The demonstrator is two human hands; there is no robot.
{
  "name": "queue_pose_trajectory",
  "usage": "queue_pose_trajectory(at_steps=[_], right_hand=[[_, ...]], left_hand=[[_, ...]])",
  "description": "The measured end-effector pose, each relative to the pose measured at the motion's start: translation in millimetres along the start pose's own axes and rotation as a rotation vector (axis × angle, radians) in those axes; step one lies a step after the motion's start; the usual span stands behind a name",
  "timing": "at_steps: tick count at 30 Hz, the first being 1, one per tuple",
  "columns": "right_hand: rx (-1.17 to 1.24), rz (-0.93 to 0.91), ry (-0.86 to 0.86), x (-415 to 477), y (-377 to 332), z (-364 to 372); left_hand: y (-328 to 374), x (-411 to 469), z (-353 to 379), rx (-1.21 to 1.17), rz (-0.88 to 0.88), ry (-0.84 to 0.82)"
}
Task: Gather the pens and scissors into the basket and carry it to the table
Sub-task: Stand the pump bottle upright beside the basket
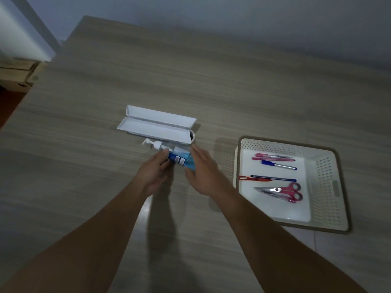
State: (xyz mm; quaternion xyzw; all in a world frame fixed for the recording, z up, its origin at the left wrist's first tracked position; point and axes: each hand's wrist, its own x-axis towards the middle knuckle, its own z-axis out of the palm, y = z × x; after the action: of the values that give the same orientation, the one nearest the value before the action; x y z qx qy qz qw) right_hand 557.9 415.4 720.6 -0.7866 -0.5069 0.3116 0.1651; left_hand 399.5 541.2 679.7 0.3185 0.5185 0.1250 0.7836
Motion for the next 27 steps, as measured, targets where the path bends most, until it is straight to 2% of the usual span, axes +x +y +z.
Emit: queue_pose_trajectory(at_steps=[4, 6, 11, 15, 20, 27], right_hand=[[0.045, 0.062, -0.045, -24.8, 9.4, 2.6], [0.038, 0.103, -0.049, -33.4, 12.9, 1.6], [0.015, 0.157, -0.009, -43.4, 19.5, -5.3], [0.042, 0.147, 0.064, -53.2, 28.8, -25.7], [0.107, 0.112, 0.248, -77.5, 54.6, -81.0], [0.101, 0.345, 0.44, -138.3, 156.2, -162.0]], left_hand=[[-7.7, -9.0, 10.8, -0.147, 0.029, 0.01], [-10.1, -21.7, 27.6, -0.134, 0.037, 0.03], [-14.7, -42.6, 65.6, 0.025, 0.135, 0.162], [-10.1, -53.4, 95.3, 0.199, 0.243, 0.12], [-3.1, -49.6, 130.0, 0.488, 0.408, 0.049], [-1.9, -33.7, 174.7, 0.776, 0.512, 0.008]])
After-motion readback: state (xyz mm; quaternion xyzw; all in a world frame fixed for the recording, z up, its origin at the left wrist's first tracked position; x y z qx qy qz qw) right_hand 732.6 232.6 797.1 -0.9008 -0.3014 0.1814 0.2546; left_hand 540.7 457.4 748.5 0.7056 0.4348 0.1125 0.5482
